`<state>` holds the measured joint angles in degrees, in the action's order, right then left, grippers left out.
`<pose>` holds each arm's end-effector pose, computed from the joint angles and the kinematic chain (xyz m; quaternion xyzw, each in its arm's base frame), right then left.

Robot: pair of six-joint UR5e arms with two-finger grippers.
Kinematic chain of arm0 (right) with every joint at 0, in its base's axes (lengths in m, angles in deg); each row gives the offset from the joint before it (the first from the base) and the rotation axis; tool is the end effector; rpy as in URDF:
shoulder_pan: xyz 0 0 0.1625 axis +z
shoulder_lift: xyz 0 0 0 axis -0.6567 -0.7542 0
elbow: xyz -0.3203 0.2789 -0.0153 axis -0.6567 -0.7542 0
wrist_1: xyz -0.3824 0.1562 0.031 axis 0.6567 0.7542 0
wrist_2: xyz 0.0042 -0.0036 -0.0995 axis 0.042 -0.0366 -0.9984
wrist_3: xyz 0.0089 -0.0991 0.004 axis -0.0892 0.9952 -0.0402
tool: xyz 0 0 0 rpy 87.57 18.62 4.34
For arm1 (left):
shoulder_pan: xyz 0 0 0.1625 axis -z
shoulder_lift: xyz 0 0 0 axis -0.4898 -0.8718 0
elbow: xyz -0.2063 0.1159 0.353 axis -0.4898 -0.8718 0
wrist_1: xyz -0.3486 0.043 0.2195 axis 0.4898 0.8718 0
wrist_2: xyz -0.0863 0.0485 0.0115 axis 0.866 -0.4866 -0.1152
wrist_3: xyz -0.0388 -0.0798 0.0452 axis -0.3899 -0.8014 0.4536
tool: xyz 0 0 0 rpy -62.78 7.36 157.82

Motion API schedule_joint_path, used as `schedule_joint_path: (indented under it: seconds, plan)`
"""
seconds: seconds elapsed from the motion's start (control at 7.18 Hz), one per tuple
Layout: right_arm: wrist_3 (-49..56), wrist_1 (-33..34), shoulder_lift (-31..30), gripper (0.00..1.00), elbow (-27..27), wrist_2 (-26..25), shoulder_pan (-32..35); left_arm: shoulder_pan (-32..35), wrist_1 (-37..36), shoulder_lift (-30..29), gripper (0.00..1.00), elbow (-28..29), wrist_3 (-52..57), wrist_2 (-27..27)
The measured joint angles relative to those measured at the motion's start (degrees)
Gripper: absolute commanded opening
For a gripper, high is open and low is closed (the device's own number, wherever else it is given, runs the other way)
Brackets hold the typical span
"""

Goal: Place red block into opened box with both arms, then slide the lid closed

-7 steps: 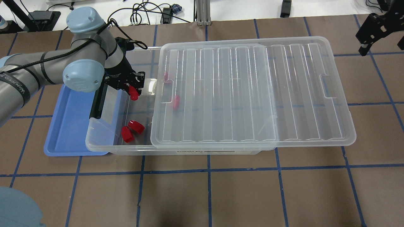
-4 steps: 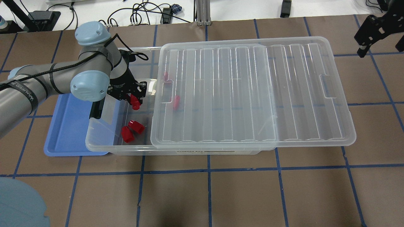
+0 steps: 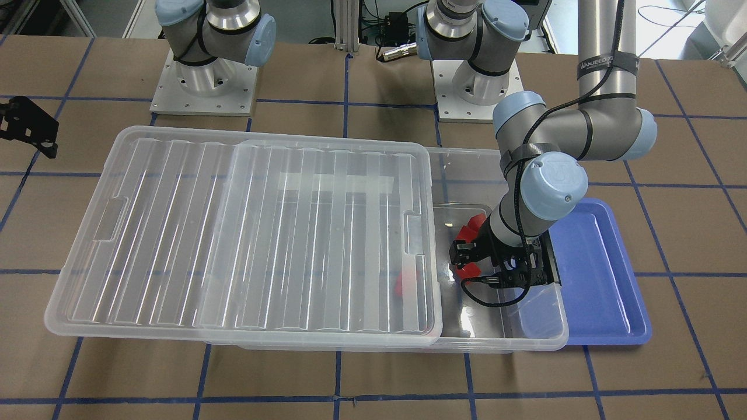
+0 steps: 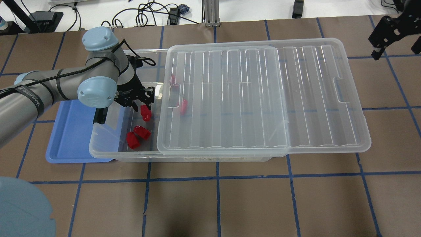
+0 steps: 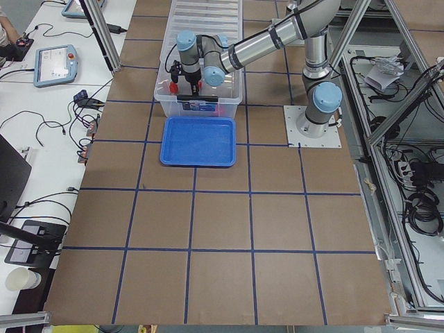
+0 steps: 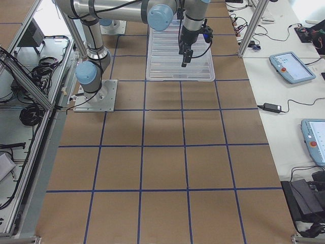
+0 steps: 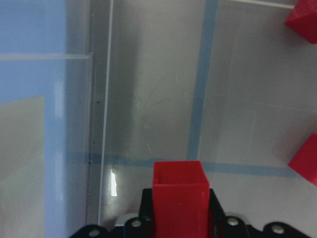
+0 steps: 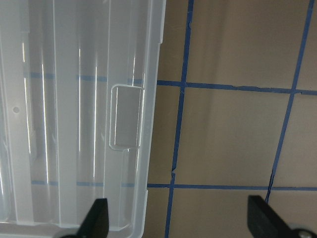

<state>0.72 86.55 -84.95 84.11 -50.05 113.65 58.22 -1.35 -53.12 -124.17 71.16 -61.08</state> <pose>-0.0424 -0.5445 0.5124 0.0390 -0.9965 -0.0658 0.0345 -0.1117 -0.5758 0.2558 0.0492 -0.9984 -0.0224 0.0152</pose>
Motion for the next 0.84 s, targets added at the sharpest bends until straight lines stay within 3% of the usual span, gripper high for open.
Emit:
schedule_joint_path:
  seconds: [0.56, 0.84]
  plan:
    - [-0.1, 0.3, 0.2, 1.00, 0.1, 0.1, 0.0, 0.6, 15.7, 5.8, 1.00, 11.3, 0.2, 0.5]
    - [0.2, 0.4, 0.8, 1.00, 0.2, 0.0, -0.1, 1.3, 19.4, 9.5, 1.00, 14.3, 0.4, 0.4]
